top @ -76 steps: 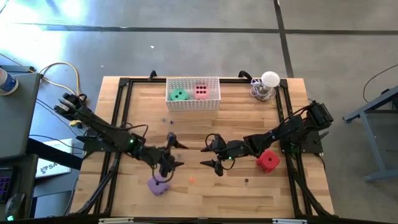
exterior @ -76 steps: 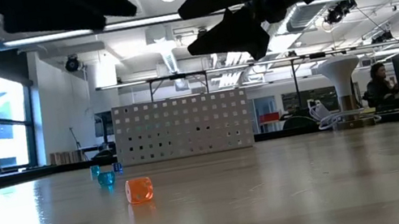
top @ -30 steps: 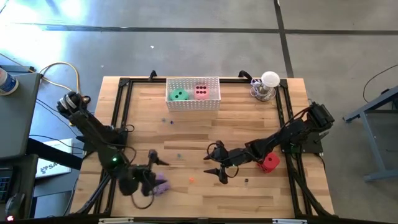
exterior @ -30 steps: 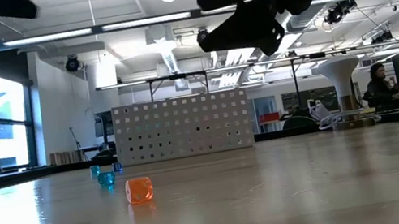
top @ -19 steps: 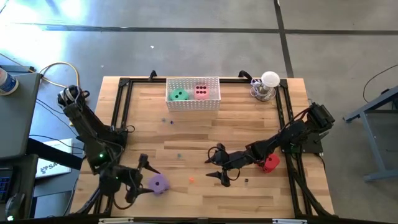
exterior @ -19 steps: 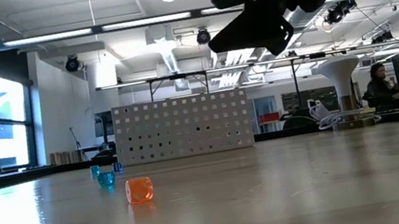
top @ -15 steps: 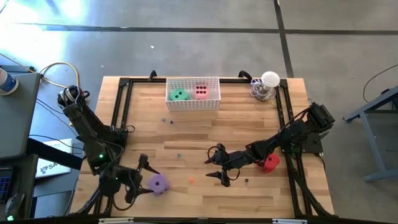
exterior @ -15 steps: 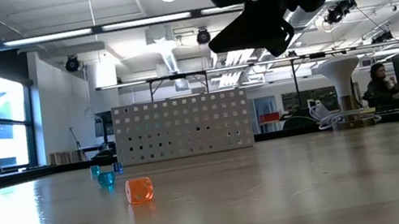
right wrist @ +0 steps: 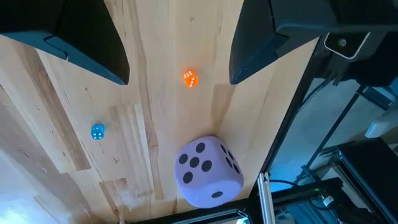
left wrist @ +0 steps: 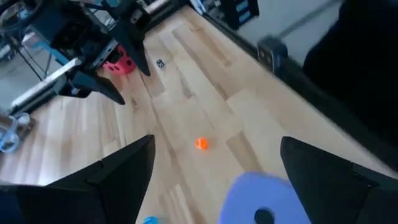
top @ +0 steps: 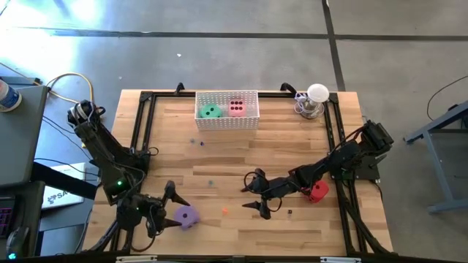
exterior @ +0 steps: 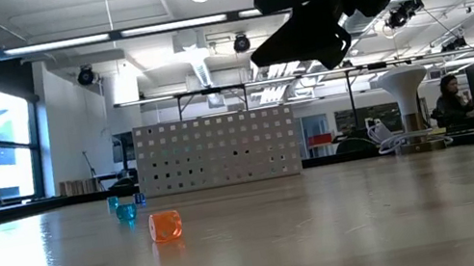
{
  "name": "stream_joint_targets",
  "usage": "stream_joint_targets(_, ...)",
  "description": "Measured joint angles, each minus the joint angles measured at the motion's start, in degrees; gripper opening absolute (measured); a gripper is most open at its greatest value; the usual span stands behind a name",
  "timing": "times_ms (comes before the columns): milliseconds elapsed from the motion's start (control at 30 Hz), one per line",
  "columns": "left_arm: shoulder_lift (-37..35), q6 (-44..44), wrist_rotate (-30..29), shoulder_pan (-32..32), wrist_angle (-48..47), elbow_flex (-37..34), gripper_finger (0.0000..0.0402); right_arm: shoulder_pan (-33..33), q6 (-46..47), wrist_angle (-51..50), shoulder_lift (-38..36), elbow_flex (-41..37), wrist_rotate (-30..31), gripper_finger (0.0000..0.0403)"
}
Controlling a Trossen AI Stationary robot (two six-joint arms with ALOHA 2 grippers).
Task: Pick & Place Dice
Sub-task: Put the large violet dice into the white basket
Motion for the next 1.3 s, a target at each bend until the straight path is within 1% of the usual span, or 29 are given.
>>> stream_joint_targets(100,0.0,-2.4,0.0,0.0,1.4,0.0,0.0337,0.0,0.9,0.5,0.0,0.0,0.1,0.0268)
stream_joint_targets(300,0.0,-1.9,-0.1,0.0,4.4,0.0,0.0337,-0.1,0.9,0.4,0.0,0.0,0.2,0.0268)
stream_joint_targets(467,0.0,-1.9,-0.8,0.0,9.5,0.0,0.0337,-0.2,0.9,-0.3,0.0,0.0,0.2,0.0268)
stream_joint_targets(633,0.0,-5.5,-0.7,0.0,17.1,0.0,0.0337,-0.1,1.1,-0.2,0.0,0.0,0.2,0.0268)
stream_joint_targets(800,0.0,-5.0,-0.5,0.0,22.1,0.0,0.0338,-0.1,1.2,-0.1,0.0,0.0,0.2,0.0268)
stream_joint_targets(1167,0.0,-5.2,-0.8,0.7,23.1,0.0,0.0338,-0.1,0.9,-0.1,0.0,0.0,0.2,0.0268)
stream_joint_targets(1300,0.0,-0.9,-0.9,2.1,23.1,0.0,0.0338,-0.1,1.0,-0.1,0.0,0.0,0.2,0.0268)
